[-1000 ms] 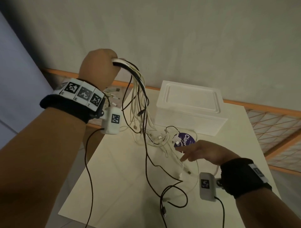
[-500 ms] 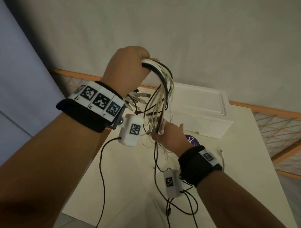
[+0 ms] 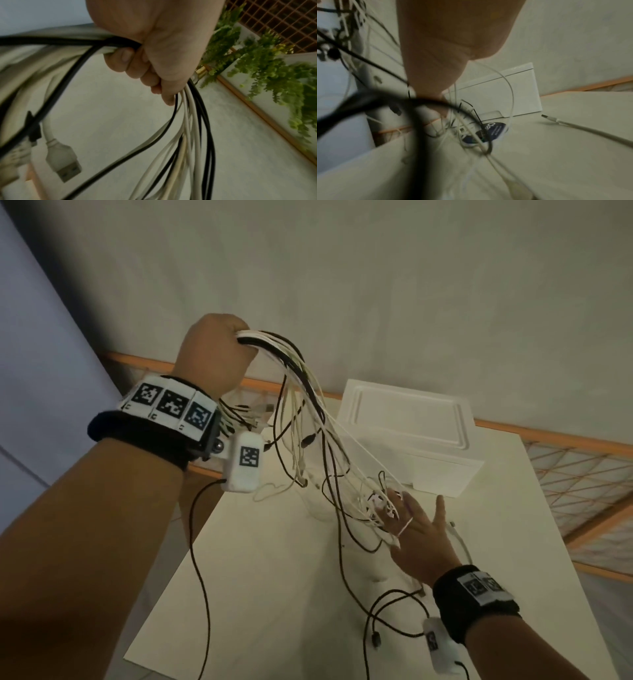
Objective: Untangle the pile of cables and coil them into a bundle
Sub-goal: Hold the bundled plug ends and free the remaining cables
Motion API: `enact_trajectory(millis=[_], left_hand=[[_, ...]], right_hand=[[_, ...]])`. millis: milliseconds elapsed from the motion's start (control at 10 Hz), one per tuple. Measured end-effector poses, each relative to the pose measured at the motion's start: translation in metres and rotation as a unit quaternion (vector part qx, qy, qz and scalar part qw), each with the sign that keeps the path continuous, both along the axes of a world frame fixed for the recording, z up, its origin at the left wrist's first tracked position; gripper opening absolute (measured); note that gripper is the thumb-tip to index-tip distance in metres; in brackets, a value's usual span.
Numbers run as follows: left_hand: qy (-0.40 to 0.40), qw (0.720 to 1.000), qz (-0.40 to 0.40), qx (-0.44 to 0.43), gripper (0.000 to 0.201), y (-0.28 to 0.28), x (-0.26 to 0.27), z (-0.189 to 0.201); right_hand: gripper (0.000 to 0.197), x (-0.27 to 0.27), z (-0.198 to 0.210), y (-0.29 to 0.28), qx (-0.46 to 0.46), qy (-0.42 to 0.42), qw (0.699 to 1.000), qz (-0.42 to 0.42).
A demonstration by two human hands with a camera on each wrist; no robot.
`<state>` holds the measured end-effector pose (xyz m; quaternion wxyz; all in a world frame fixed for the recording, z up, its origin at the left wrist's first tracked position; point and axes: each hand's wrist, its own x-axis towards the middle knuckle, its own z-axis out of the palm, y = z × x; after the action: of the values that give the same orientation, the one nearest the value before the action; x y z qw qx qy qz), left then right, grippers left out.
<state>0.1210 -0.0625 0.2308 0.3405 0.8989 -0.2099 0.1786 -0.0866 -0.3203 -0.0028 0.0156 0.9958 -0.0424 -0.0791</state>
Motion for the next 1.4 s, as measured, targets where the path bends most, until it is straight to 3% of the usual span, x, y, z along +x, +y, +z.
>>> enact_trajectory(millis=[100, 200, 300, 400, 500, 600, 700, 800, 900, 1000, 1100, 1200, 1300, 1400], left_hand=[[0.013, 0.999, -0.005, 0.052, 0.014, -0.007, -0.002, -0.009], [0.024, 0.996, -0.005, 0.089, 0.013, -0.016, -0.006, -0.024], [0.020, 0.992, -0.037, 0.119, 0.012, -0.029, -0.016, -0.036], [0.011, 0.989, -0.077, 0.122, 0.012, -0.047, -0.031, -0.043], [0.014, 0.992, -0.083, 0.093, 0.009, -0.056, -0.037, -0.040], [0.029, 0.993, -0.085, 0.071, 0.008, -0.055, -0.037, -0.035], [0.032, 0.996, -0.074, 0.032, 0.007, -0.047, -0.035, -0.023], [0.021, 0.998, -0.052, -0.027, 0.010, -0.035, -0.028, -0.002], [-0.009, 0.999, -0.046, -0.023, 0.008, -0.020, -0.017, 0.011], [-0.018, 1.000, -0.020, -0.009, 0.016, -0.007, -0.004, 0.011], [-0.005, 1.000, 0.009, 0.010, 0.016, 0.001, 0.005, 0.006], [-0.006, 0.998, 0.007, 0.063, 0.018, -0.001, 0.006, 0.001], [-0.013, 0.996, -0.009, 0.092, 0.017, -0.008, 0.000, -0.009], [-0.017, 0.994, -0.026, 0.108, 0.013, -0.020, -0.009, -0.023]], right_hand=[[0.057, 0.005, 0.013, -0.001, 0.148, -0.010, 0.989, -0.010], [0.042, 0.021, 0.045, 0.002, 0.220, -0.139, 0.965, -0.018], [0.036, 0.040, 0.083, 0.016, 0.257, -0.306, 0.916, 0.029], [0.030, 0.058, 0.111, 0.048, 0.368, -0.322, 0.872, 0.031], [0.052, 0.074, 0.102, 0.073, 0.462, -0.244, 0.852, 0.007], [0.082, 0.082, 0.076, 0.078, 0.401, -0.140, 0.905, -0.016], [0.087, 0.077, 0.063, 0.078, 0.284, -0.052, 0.957, -0.037], [0.071, 0.062, 0.044, 0.074, 0.120, -0.006, 0.993, -0.023], [0.037, 0.048, 0.021, 0.061, 0.114, 0.002, 0.993, 0.022], [0.032, 0.030, 0.026, 0.047, 0.637, -0.010, 0.768, -0.073], [0.036, 0.014, 0.016, 0.017, 0.812, -0.041, 0.495, -0.306], [0.041, 0.001, 0.008, -0.004, 0.603, 0.030, 0.676, -0.422], [0.077, 0.002, 0.032, -0.001, 0.405, 0.238, 0.818, -0.332], [0.081, 0.025, 0.064, 0.012, 0.284, 0.174, 0.909, -0.249]])
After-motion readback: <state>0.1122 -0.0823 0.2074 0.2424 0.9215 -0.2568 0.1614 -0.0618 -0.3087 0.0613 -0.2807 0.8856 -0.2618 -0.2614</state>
